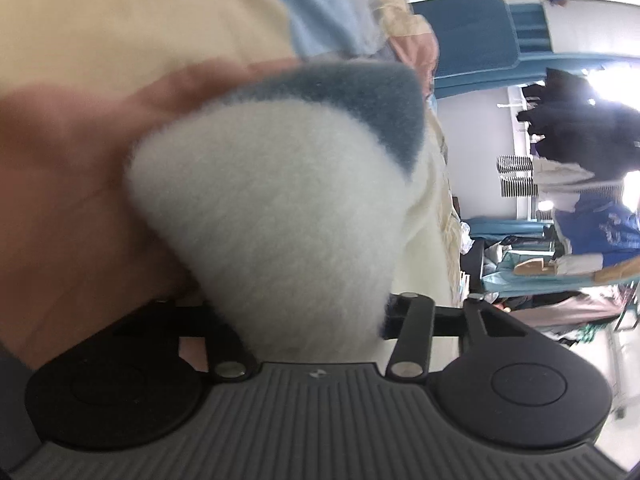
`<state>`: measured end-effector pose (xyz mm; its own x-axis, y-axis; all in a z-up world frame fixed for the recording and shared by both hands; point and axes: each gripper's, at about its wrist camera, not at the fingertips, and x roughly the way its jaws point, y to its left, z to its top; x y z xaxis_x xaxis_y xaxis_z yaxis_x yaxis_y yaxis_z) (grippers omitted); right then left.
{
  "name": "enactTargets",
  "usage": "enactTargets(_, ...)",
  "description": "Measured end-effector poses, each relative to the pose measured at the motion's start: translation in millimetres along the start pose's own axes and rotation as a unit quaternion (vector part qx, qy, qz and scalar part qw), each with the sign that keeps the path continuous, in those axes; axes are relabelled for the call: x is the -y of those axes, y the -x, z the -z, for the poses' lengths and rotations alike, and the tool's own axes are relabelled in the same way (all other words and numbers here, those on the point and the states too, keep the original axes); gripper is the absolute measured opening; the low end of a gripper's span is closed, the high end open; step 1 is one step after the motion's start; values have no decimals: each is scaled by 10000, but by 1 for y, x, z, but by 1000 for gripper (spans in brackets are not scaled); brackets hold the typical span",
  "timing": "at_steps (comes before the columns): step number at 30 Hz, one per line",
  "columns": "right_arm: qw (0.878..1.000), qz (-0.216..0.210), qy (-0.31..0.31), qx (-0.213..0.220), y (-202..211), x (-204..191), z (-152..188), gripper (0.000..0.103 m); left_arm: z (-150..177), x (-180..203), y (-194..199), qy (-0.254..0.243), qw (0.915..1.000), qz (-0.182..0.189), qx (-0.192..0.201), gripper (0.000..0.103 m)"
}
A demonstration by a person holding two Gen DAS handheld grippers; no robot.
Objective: Fold large clothes
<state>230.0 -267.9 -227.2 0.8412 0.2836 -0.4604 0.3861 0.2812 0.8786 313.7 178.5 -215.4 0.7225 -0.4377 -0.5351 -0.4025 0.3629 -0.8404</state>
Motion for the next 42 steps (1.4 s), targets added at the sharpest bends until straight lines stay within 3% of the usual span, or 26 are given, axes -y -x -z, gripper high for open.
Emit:
enactTargets(7, 9987, 100, 487, 105, -23, -8, 2, 95, -11, 10, 0, -461, 9989, -6, 117, 49)
enactTargets(12, 9997, 59, 212, 144, -15, 11, -16, 73, -11, 18, 5, -721, 9972, -43, 183, 45)
enactTargets(15, 9987, 118, 472, 144, -9, 8, -17, 61, -6, 22, 12, -923, 9953, -48, 289, 43)
enactTargets(21, 9970, 53, 773, 63, 3, -5, -15, 49, 10, 27, 43, -1337, 9891, -80, 620, 41)
enactTargets(33, 9888, -399, 1434, 141, 67, -26, -4, 46, 47, 32, 126, -1535, 9843, 303, 816, 41)
enactTargets(38, 9846, -601, 1622, 252, 97, -42, -20, 46, 66, 52, 139, -1559, 9840, 488, 710, 41)
enactTargets(42, 9828, -769, 1644, 353, 119, -53, -48, 46, 84, 90, 136, -1858, 9781, 673, 651, 41)
